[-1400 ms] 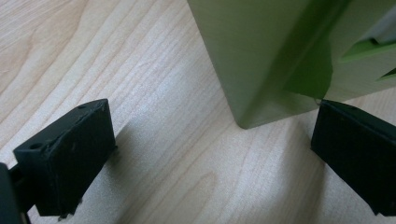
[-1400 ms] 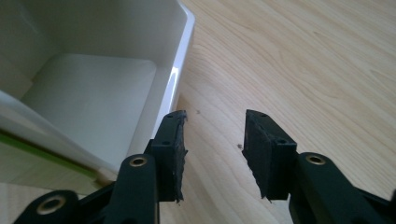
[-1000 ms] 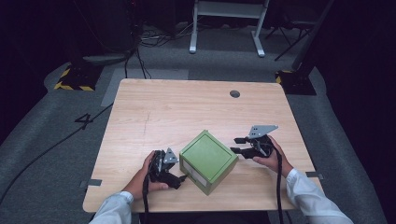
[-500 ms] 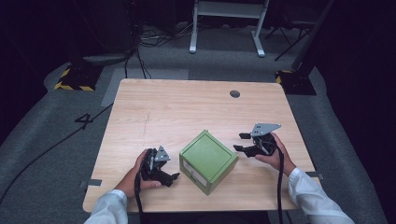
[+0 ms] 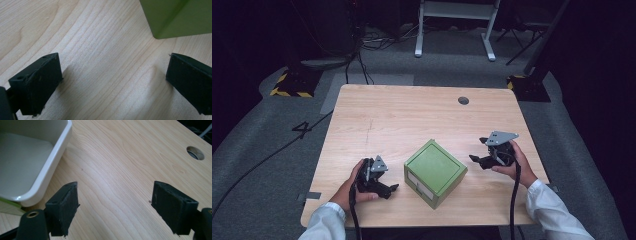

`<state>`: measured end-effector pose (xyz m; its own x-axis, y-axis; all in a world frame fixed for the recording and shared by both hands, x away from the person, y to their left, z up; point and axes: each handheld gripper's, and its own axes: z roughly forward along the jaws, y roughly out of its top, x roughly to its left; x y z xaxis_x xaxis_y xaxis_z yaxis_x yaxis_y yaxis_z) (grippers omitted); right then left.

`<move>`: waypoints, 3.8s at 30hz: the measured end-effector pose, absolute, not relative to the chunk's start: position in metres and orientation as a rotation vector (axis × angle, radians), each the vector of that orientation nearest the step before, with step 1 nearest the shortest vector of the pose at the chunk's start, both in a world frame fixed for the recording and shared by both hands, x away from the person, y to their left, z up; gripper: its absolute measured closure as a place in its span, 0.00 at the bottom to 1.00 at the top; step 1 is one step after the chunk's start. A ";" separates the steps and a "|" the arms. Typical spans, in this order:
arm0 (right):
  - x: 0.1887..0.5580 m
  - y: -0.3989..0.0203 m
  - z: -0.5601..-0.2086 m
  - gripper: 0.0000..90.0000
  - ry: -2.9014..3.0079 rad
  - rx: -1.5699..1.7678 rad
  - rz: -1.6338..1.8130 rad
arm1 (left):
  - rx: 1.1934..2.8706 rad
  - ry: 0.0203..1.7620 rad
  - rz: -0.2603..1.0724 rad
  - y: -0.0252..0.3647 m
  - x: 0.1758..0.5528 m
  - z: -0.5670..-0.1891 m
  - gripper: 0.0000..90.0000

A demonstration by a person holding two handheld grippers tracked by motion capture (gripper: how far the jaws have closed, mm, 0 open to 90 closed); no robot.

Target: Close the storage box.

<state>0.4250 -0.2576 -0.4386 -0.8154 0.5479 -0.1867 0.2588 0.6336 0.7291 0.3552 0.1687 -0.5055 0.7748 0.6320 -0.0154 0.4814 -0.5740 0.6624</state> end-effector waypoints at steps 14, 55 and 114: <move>0.414 -0.282 -0.432 0.23 2.441 0.671 0.947 | 2.291 0.835 0.296 0.168 0.355 -0.506 0.01; 0.374 -0.372 -0.484 0.23 2.446 0.913 0.813 | 2.287 0.848 0.300 0.168 0.354 -0.505 0.01; 0.357 -0.403 -0.504 0.17 2.316 1.143 1.016 | 2.282 0.858 0.301 0.167 0.353 -0.506 0.00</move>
